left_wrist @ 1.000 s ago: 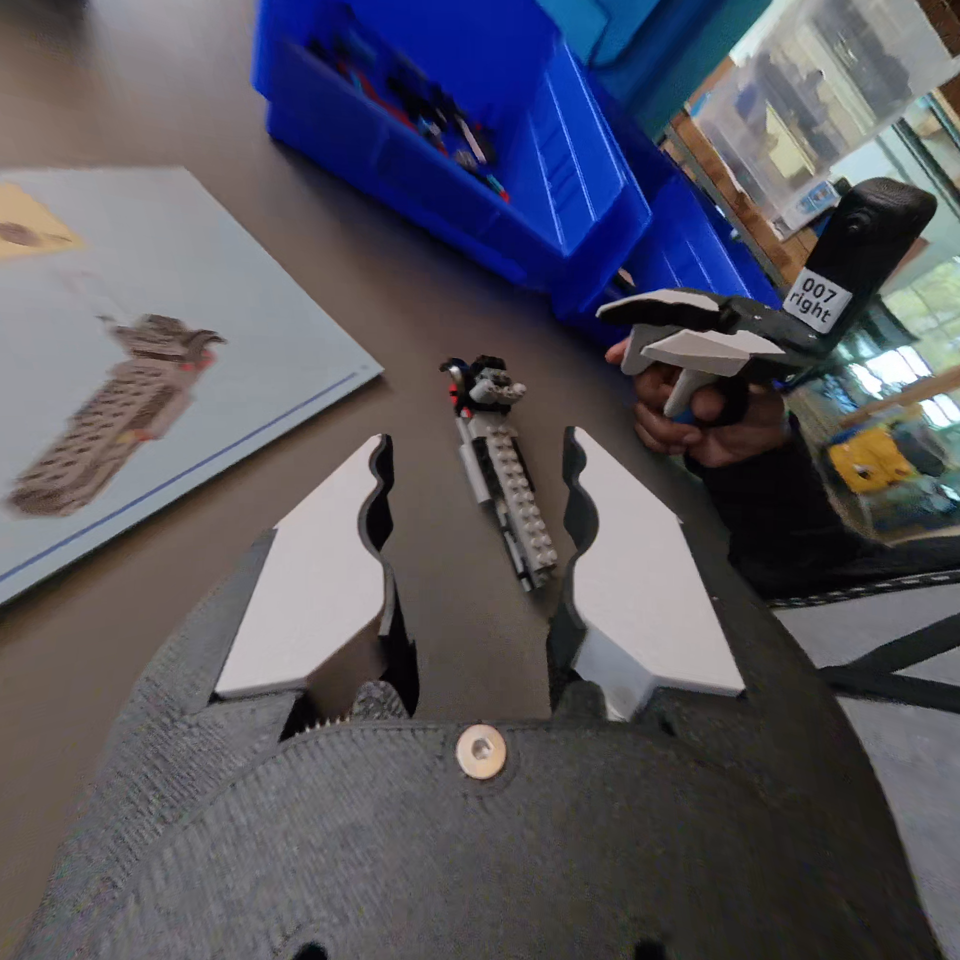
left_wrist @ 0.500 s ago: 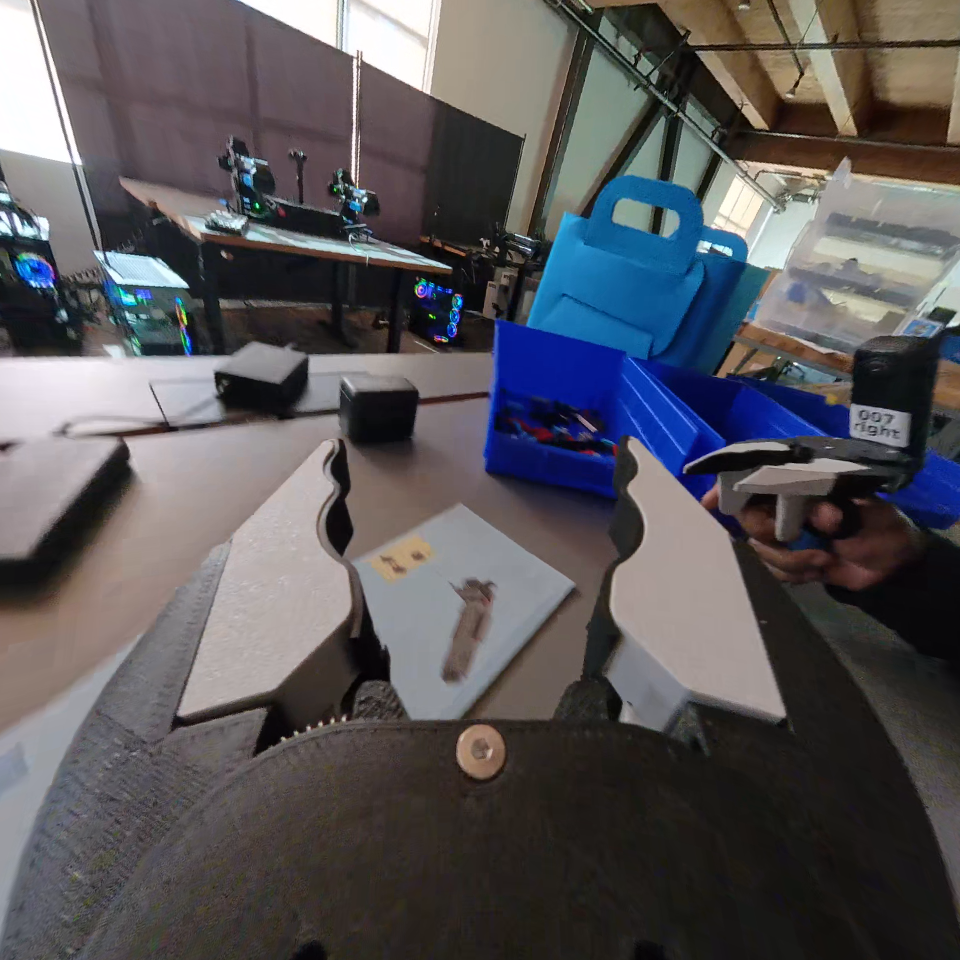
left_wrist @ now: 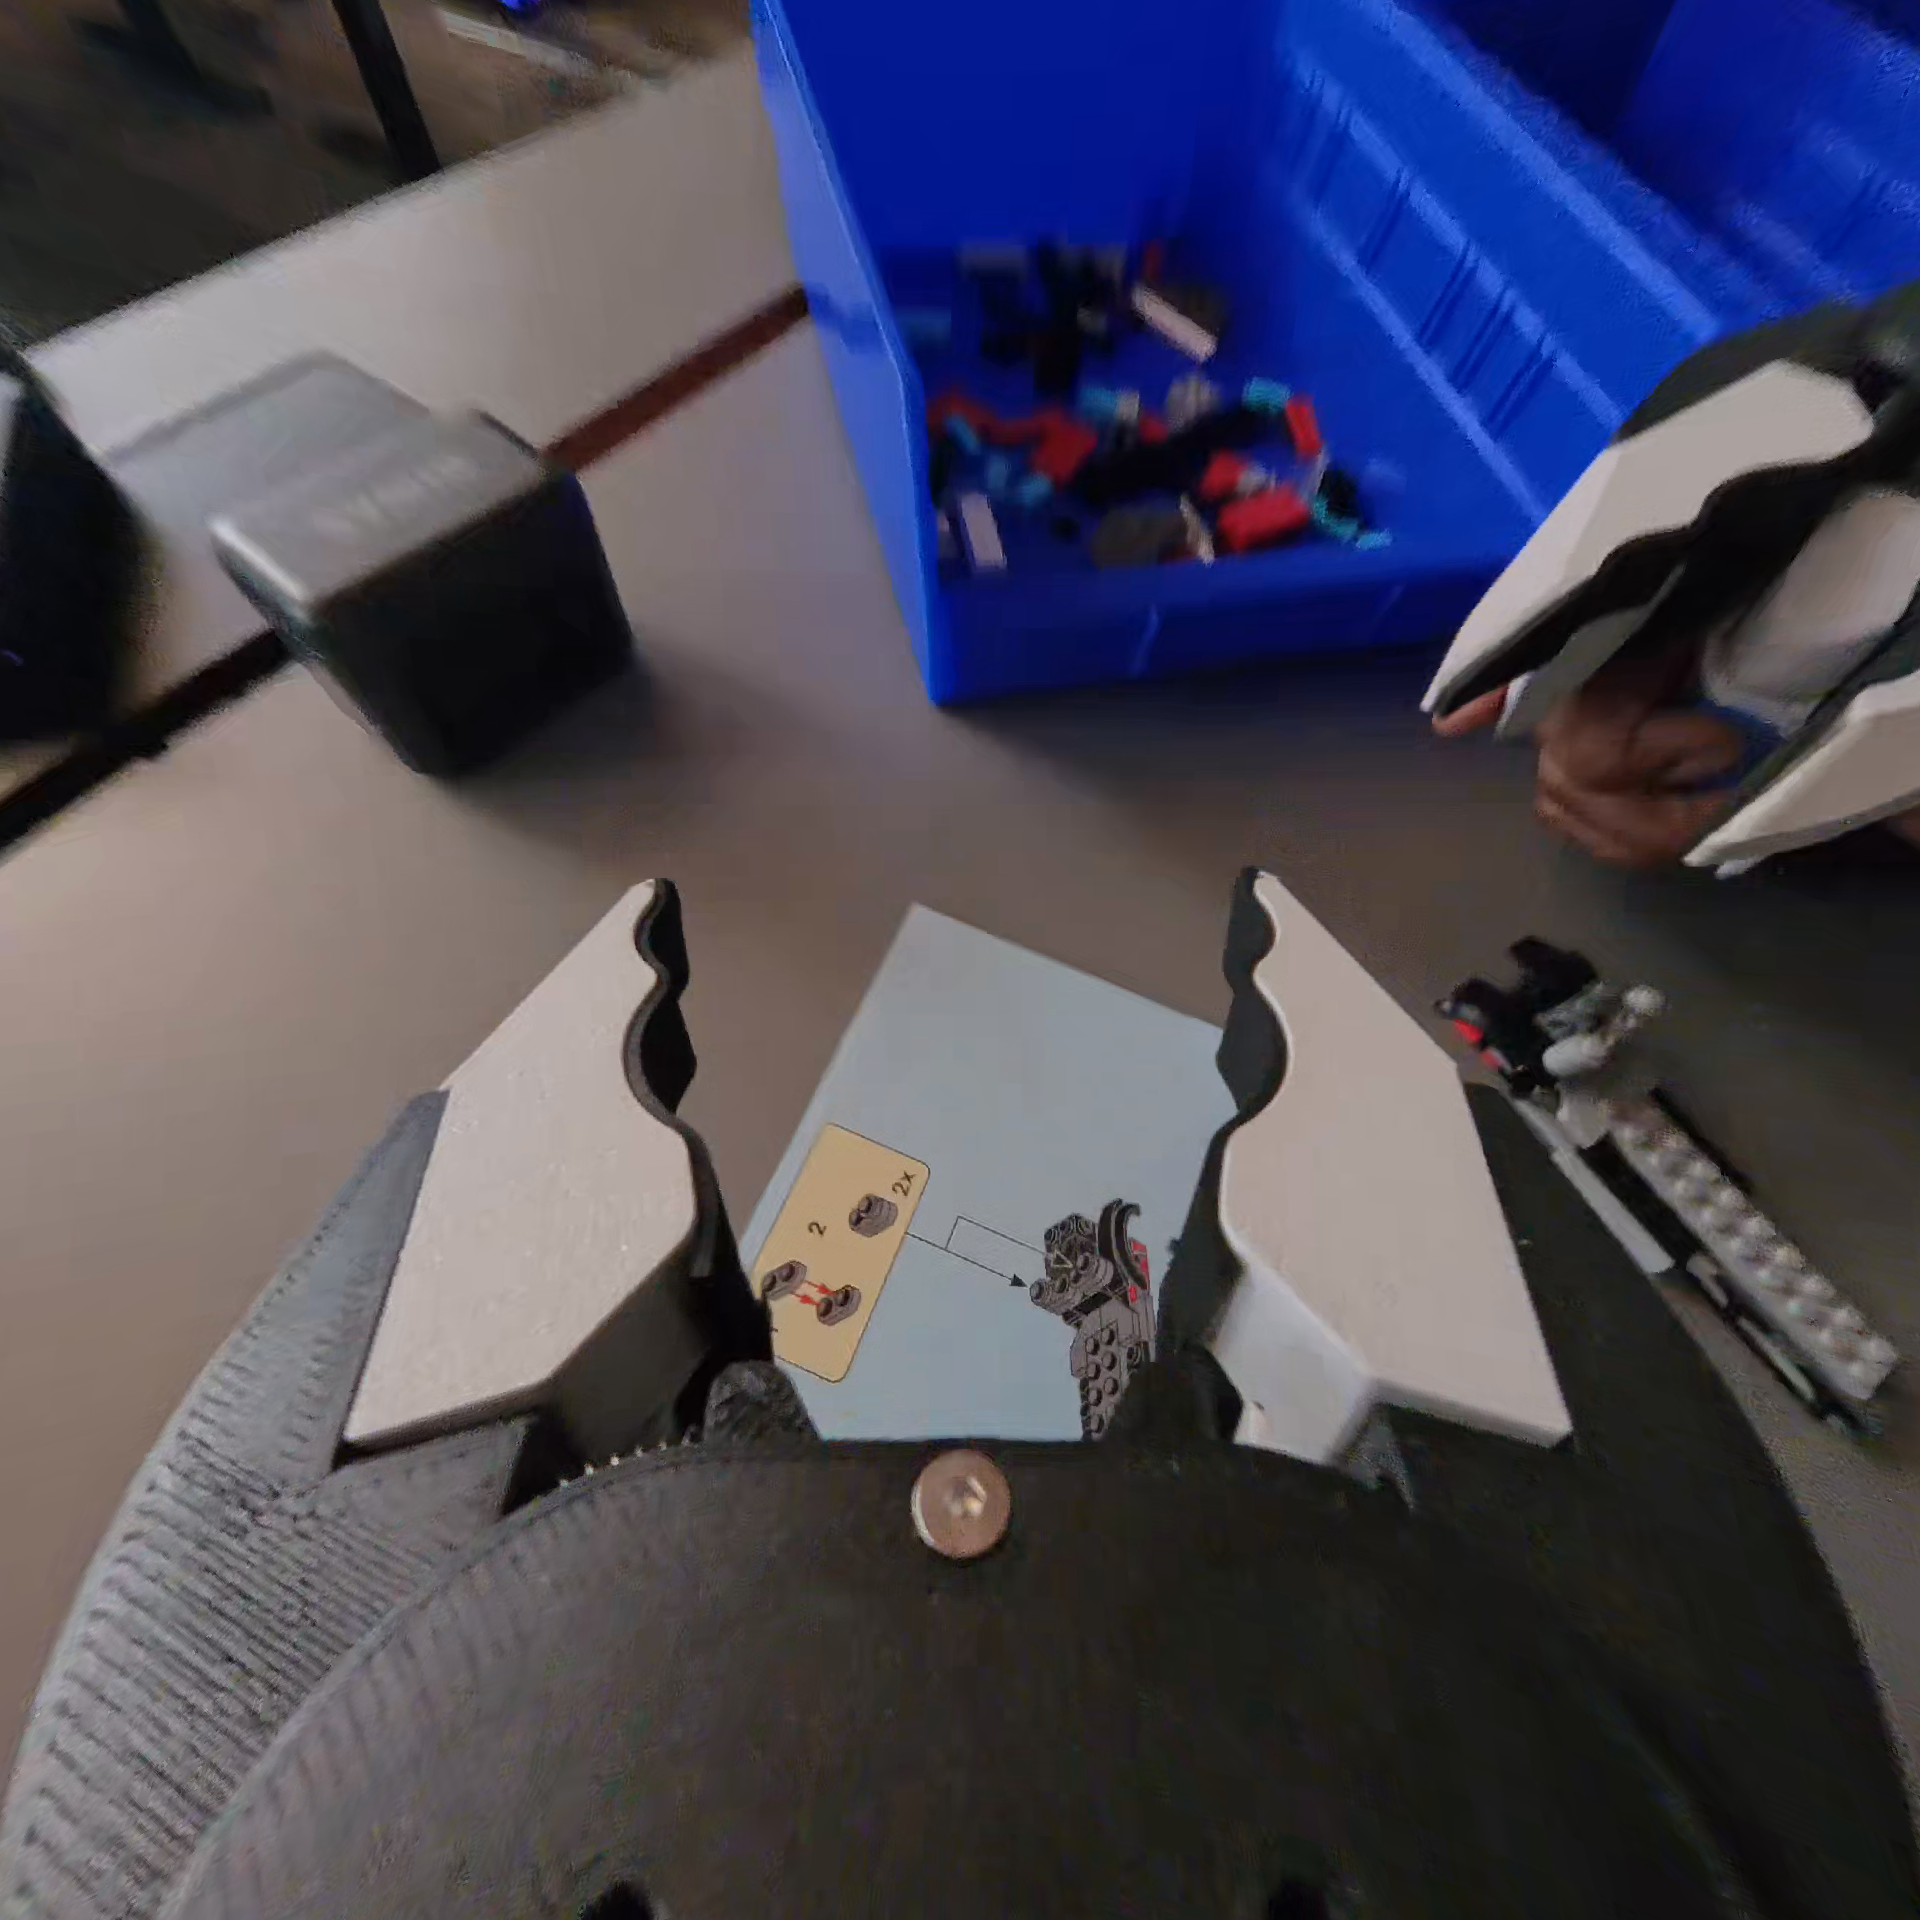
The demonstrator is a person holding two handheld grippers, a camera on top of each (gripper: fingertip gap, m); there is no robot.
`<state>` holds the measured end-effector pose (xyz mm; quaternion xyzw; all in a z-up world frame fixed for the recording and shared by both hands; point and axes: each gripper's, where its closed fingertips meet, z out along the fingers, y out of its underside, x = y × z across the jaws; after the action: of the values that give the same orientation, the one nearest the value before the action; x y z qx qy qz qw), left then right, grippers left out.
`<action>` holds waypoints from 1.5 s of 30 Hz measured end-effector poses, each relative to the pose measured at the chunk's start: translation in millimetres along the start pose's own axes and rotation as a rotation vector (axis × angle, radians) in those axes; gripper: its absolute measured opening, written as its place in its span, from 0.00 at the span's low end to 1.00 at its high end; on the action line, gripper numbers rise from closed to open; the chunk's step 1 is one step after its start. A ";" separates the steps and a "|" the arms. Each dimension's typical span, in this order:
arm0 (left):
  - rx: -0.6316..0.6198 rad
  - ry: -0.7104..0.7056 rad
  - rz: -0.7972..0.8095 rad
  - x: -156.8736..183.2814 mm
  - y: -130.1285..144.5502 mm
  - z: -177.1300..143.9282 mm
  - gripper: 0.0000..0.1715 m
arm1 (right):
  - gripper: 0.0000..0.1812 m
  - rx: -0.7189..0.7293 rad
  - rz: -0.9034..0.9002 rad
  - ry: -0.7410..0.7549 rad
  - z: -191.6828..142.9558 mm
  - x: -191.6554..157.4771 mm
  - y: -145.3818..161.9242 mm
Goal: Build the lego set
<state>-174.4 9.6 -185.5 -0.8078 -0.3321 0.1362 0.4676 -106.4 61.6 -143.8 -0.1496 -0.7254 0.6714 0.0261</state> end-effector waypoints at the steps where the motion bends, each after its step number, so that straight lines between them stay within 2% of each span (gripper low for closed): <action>1: -0.033 0.006 0.005 1.5 5.7 5.7 0.61 | 0.22 -0.005 0.019 -0.009 -0.4 0.7 3.1; 10: -0.243 0.060 0.014 16.3 47.6 41.4 0.57 | 0.21 -0.021 0.095 -0.026 -1.8 10.2 15.5; 15: -0.220 0.053 0.027 14.3 48.5 45.4 0.54 | 0.21 -0.005 0.128 -0.040 -3.3 12.5 13.3; 24: -0.186 0.024 0.077 12.6 45.4 45.0 0.41 | 0.20 0.020 0.174 -0.053 -5.9 16.2 10.5; 37: -0.213 -0.010 0.067 8.2 50.0 46.6 0.41 | 0.20 0.018 0.174 -0.055 -5.3 15.8 10.5; 45: -0.203 0.000 0.077 10.0 49.2 45.5 0.32 | 0.20 0.011 0.168 -0.051 -4.4 15.6 11.2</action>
<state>-171.0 29.6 -250.1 -0.8631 -0.3129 0.1198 0.3778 -118.2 70.3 -156.9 -0.1927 -0.7071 0.6787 -0.0482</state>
